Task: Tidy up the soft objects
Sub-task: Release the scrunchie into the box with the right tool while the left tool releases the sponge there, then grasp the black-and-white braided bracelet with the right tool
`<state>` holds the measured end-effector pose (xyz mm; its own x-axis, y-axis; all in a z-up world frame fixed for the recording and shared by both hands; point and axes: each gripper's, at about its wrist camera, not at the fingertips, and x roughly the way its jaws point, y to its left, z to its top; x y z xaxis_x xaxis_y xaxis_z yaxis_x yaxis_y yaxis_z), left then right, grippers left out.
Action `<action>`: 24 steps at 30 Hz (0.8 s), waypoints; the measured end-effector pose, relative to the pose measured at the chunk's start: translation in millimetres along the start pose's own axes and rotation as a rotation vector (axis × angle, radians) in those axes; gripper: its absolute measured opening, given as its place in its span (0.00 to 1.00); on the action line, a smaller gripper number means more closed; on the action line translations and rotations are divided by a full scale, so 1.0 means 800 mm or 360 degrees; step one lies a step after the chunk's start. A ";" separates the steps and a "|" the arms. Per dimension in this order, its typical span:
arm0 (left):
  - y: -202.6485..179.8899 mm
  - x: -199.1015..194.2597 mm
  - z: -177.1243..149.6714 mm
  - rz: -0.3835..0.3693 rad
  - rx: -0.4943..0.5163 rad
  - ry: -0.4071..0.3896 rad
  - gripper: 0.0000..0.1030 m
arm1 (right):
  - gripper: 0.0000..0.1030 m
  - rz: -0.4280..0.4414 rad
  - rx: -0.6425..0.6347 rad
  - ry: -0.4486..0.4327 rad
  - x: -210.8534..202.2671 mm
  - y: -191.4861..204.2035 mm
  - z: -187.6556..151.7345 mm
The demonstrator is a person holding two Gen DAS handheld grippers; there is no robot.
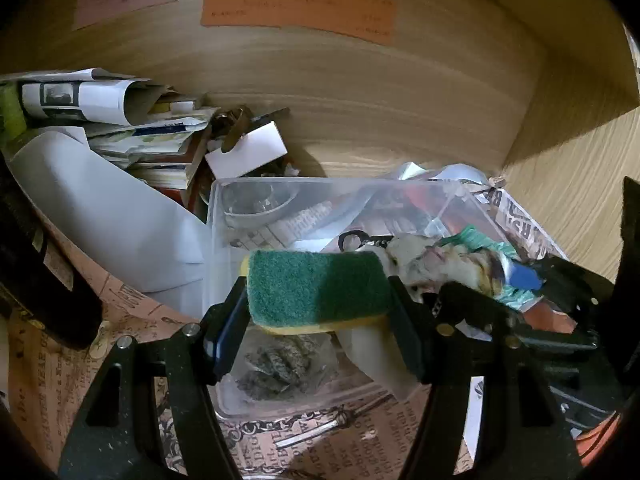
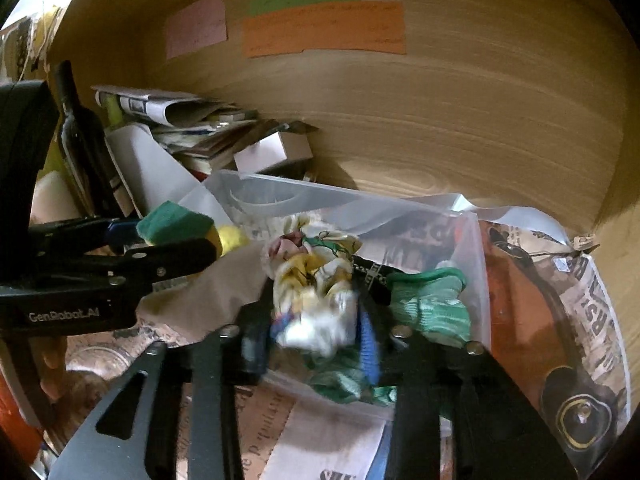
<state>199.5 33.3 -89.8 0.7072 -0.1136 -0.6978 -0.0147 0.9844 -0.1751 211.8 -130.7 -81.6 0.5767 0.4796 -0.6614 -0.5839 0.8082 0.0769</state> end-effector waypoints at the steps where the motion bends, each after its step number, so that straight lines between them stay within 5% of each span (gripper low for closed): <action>1: 0.000 0.000 0.000 -0.0001 0.0000 0.0004 0.65 | 0.49 -0.0007 -0.0011 -0.0002 -0.001 0.002 0.000; 8: 0.005 -0.005 0.000 -0.0032 -0.0030 0.0019 0.73 | 0.66 -0.0061 -0.0057 -0.0072 -0.026 0.008 0.000; 24: -0.016 -0.105 -0.026 -0.0039 0.0026 -0.0234 0.96 | 0.82 -0.0151 -0.0029 -0.0212 -0.119 -0.002 -0.034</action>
<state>125.7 27.4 -42.9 0.8032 -0.1182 -0.5838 0.0148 0.9838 -0.1788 142.3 -187.1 -39.4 0.6996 0.4434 -0.5603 -0.5328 0.8462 0.0045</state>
